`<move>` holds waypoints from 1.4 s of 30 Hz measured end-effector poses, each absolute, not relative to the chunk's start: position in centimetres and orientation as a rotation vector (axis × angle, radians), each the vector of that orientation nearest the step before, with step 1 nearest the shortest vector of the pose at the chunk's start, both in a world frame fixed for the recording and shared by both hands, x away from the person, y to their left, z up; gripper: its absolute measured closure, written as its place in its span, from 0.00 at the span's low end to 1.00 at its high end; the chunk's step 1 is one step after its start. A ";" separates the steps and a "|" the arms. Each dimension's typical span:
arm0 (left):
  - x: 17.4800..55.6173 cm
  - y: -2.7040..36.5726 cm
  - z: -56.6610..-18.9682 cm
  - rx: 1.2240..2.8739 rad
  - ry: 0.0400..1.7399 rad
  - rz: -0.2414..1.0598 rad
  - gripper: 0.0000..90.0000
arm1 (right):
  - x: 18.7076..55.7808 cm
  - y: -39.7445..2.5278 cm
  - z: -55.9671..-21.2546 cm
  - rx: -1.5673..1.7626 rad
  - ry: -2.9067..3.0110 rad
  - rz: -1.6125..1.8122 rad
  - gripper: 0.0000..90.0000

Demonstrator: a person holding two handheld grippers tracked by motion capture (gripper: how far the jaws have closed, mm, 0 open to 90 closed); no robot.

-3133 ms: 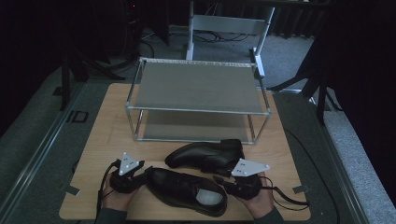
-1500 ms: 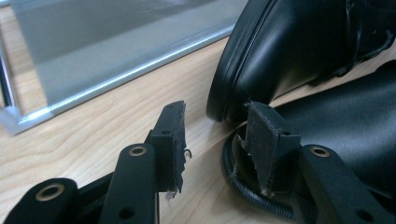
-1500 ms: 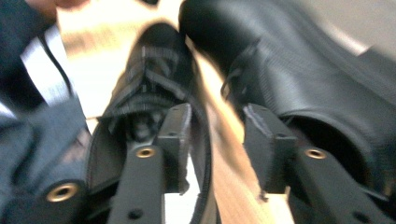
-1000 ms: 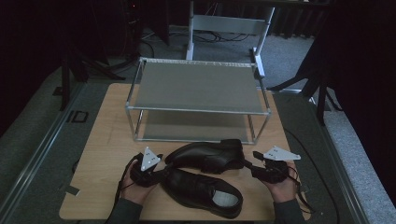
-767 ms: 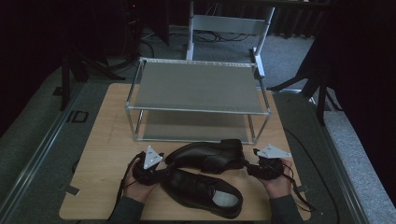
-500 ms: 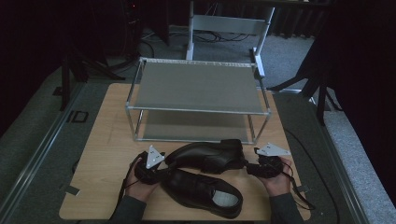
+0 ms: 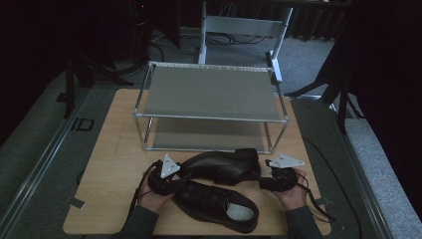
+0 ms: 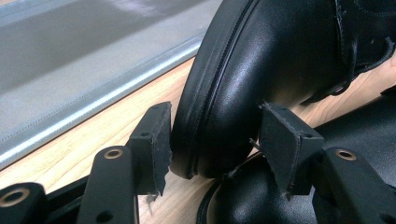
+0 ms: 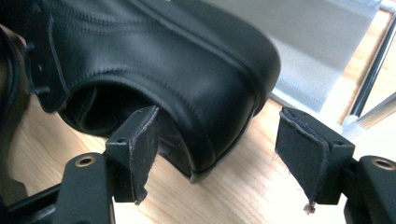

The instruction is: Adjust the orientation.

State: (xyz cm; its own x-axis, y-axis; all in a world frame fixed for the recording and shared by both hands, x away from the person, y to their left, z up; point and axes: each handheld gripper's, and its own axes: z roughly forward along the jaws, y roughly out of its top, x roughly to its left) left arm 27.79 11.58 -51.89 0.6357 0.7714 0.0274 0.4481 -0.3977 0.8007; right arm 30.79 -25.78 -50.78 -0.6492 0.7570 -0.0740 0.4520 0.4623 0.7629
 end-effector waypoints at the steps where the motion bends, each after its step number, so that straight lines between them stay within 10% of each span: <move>1: 27.8 11.6 -51.9 2.052 0.951 0.511 0.50 | 30.8 -25.5 -51.1 1.011 2.318 0.997 0.32; 14: 28.7 12.2 -51.8 2.016 0.963 0.487 0.51 | 30.9 -23.6 -51.1 0.961 2.252 0.831 0.73; 42: 33.1 13.4 -52.1 1.944 1.002 0.452 0.41 | 28.2 -21.6 -47.1 1.047 2.273 0.858 0.80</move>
State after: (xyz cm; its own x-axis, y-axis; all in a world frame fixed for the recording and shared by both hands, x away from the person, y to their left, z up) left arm 33.14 13.41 -52.09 0.6087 0.7904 -0.0696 0.4714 -0.2896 0.8330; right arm 28.20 -21.57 -47.06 -0.5850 0.7935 -0.1680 0.4845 0.5079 0.7122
